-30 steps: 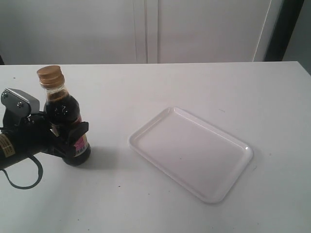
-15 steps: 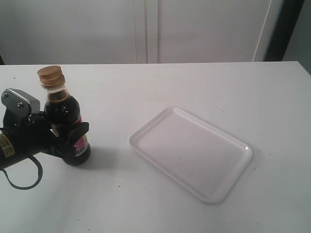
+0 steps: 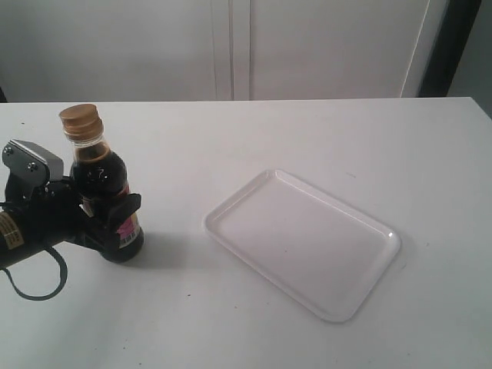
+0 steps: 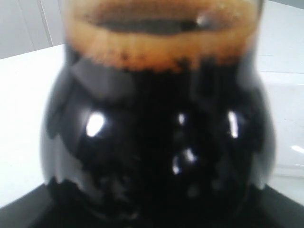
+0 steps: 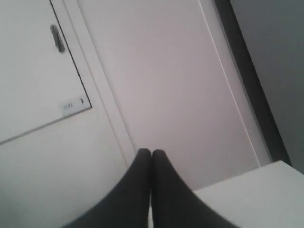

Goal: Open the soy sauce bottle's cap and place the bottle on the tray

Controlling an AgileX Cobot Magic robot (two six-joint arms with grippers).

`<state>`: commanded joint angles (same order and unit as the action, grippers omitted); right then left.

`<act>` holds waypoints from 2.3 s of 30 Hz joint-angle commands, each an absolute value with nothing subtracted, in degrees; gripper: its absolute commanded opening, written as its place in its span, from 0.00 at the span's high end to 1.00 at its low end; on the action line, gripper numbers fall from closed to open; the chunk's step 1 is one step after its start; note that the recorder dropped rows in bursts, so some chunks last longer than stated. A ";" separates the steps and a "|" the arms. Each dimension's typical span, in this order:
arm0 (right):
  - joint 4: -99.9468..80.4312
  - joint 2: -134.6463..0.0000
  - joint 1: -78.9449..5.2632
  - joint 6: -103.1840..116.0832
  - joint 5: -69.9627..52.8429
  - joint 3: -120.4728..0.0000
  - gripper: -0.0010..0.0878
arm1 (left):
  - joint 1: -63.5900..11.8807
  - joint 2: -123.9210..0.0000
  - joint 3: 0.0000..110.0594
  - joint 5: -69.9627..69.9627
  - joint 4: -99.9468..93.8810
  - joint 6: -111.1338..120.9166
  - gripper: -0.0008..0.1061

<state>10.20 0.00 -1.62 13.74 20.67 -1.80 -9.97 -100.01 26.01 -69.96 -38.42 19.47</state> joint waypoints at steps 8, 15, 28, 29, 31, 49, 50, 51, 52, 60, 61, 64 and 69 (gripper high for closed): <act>3.10 -13.63 -1.62 13.21 22.57 -14.06 0.99 | -9.97 -100.01 26.01 -69.96 -38.55 19.47 0.99; -1.67 -26.92 -1.62 13.21 27.64 -21.88 0.99 | -9.97 -100.01 26.01 -69.96 -38.55 19.47 0.99; -18.18 -49.97 -1.62 18.16 13.43 -34.88 0.99 | -9.97 -100.01 26.01 -69.96 -38.55 19.86 0.99; -19.62 -51.51 -1.62 18.16 11.10 -35.54 0.99 | -9.97 -100.01 26.01 -69.96 -38.55 19.86 0.99; -21.44 -54.04 -1.62 18.16 6.25 -36.42 0.99 | -9.97 -100.01 26.01 -69.96 -38.55 19.86 0.99; 22.60 -66.26 -4.59 -32.49 -37.32 -45.15 0.99 | -9.97 -100.01 26.01 -69.96 -38.55 21.24 0.99; 28.26 -67.26 -4.59 -38.03 -39.53 -45.64 0.99 | -9.97 -100.01 26.01 -69.96 -38.55 21.24 0.99; 33.97 -67.92 -4.59 -42.92 -40.75 -46.12 0.99 | -9.97 -100.01 26.01 -69.96 -38.55 21.24 0.99; 38.36 -68.72 -4.59 -46.32 -42.13 -46.38 0.99 | -9.97 -100.01 26.01 -69.96 -38.55 21.24 0.99; 58.45 -75.55 -9.60 -60.25 -50.08 -50.38 0.99 | -9.97 -100.01 26.01 -69.96 -38.79 21.24 0.99; 58.79 -76.29 -10.70 -60.25 -50.08 -51.12 0.99 | -9.97 -100.01 26.01 -69.96 -38.79 21.24 0.99; 59.71 -79.03 -14.44 -60.25 -50.08 -54.11 0.99 | -9.97 -100.01 26.01 -69.96 -38.90 21.24 0.99; 62.66 -83.89 -19.54 -60.25 -51.10 -58.95 0.99 | -9.97 -100.01 26.01 -69.96 -39.21 21.24 0.99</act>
<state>62.66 -83.89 -19.54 -60.25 -51.10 -58.95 -9.97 -100.01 26.01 -69.96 -39.21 21.24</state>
